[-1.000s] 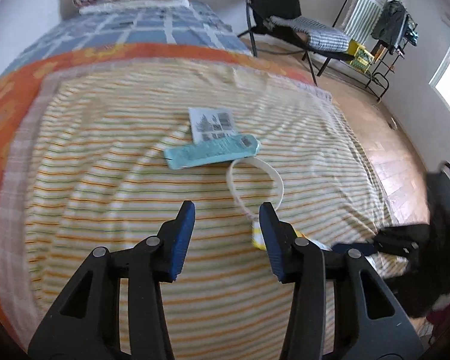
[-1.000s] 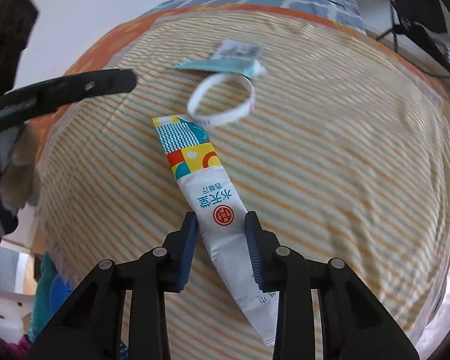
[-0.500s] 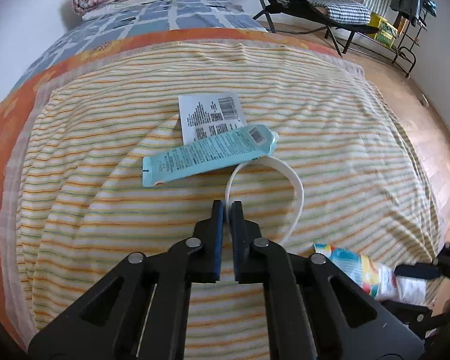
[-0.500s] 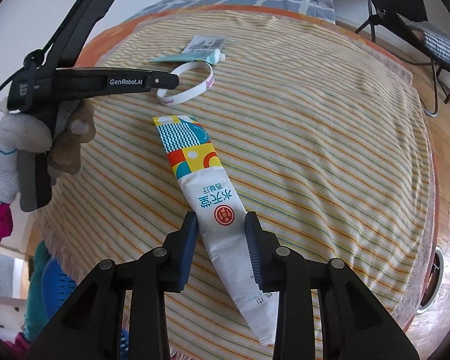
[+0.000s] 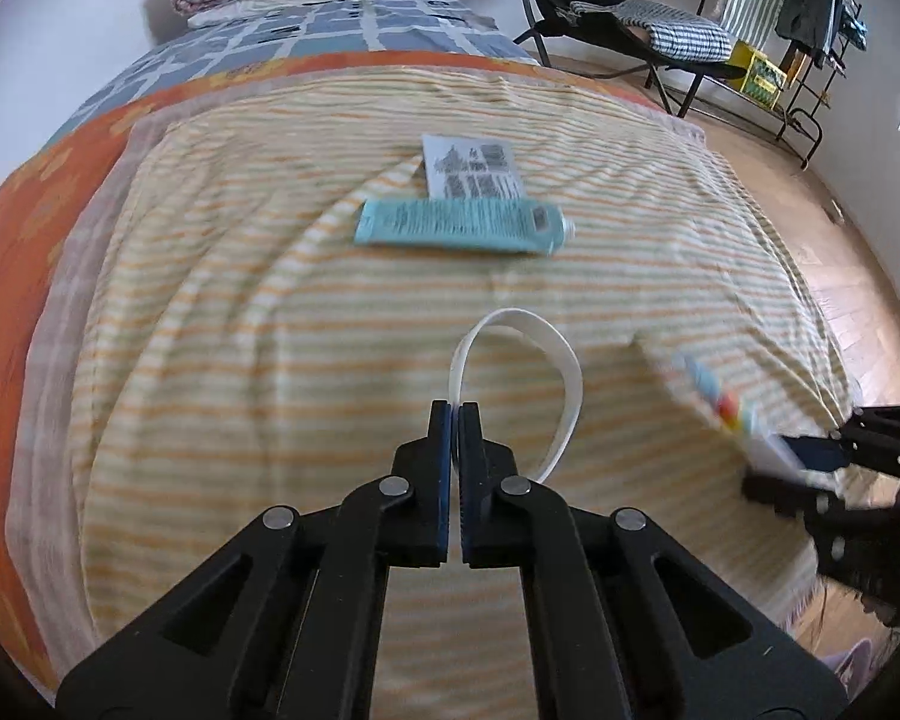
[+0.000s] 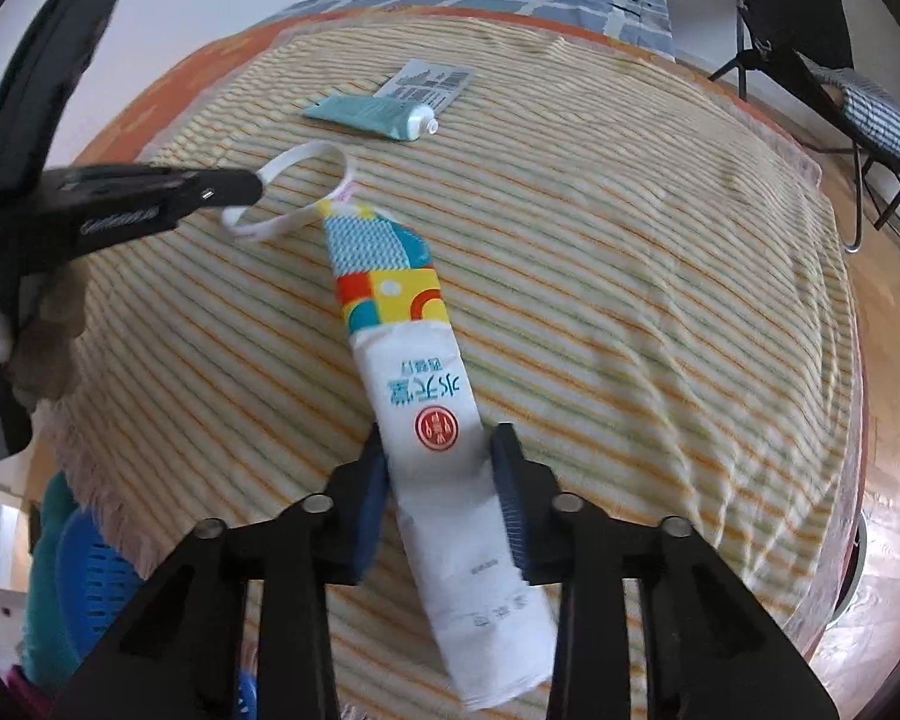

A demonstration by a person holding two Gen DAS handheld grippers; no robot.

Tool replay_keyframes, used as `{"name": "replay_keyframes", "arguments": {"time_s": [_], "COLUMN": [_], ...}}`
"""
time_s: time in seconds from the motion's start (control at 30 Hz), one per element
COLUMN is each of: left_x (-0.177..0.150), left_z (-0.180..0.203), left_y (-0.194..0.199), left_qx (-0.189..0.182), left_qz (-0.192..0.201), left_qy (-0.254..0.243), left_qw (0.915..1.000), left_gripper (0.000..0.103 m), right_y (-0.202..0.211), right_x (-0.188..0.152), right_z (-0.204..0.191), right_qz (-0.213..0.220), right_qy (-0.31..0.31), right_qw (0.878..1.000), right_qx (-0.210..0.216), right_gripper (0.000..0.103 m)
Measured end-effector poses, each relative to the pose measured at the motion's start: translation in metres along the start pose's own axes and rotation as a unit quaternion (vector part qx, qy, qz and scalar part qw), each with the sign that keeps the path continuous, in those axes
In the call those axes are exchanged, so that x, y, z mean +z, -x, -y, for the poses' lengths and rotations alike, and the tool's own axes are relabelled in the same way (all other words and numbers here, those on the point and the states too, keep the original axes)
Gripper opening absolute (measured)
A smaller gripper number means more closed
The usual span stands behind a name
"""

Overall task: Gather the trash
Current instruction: 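Grasp the white wristband with the left tool while the right tool grasps the long white packet, then carry wristband and packet to the blue basket and open both tools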

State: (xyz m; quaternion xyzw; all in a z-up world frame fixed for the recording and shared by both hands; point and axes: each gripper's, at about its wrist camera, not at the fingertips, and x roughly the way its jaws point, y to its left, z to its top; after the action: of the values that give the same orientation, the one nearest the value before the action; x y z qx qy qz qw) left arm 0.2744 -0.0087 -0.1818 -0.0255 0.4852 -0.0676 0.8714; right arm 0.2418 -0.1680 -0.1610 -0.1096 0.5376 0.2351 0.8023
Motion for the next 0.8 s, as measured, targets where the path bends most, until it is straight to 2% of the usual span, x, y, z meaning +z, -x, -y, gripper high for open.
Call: {"name": "replay_keyframes", "arguments": {"time_s": [0.07, 0.5, 0.8], "left_x": [-0.010, -0.056, -0.092], "left_z": [-0.002, -0.018, -0.022], "left_y": [0.008, 0.068, 0.109], "left_qx": [0.001, 0.005, -0.004], "left_qz": [0.004, 0.043, 0.060], "left_qy": [0.004, 0.024, 0.036], "left_qw": [1.0000, 0.9988, 0.9975], "left_gripper": [0.000, 0.000, 0.000], "right_y": [0.002, 0.031, 0.065], "right_x": [-0.004, -0.029, -0.052], "right_z": [-0.001, -0.015, -0.045], "right_qz": [0.005, 0.054, 0.067], "right_qy": [-0.015, -0.091, -0.081], "right_qw": [1.000, 0.993, 0.991], "right_qx": [0.007, 0.050, 0.088], "right_gripper": [0.011, 0.008, 0.008]}}
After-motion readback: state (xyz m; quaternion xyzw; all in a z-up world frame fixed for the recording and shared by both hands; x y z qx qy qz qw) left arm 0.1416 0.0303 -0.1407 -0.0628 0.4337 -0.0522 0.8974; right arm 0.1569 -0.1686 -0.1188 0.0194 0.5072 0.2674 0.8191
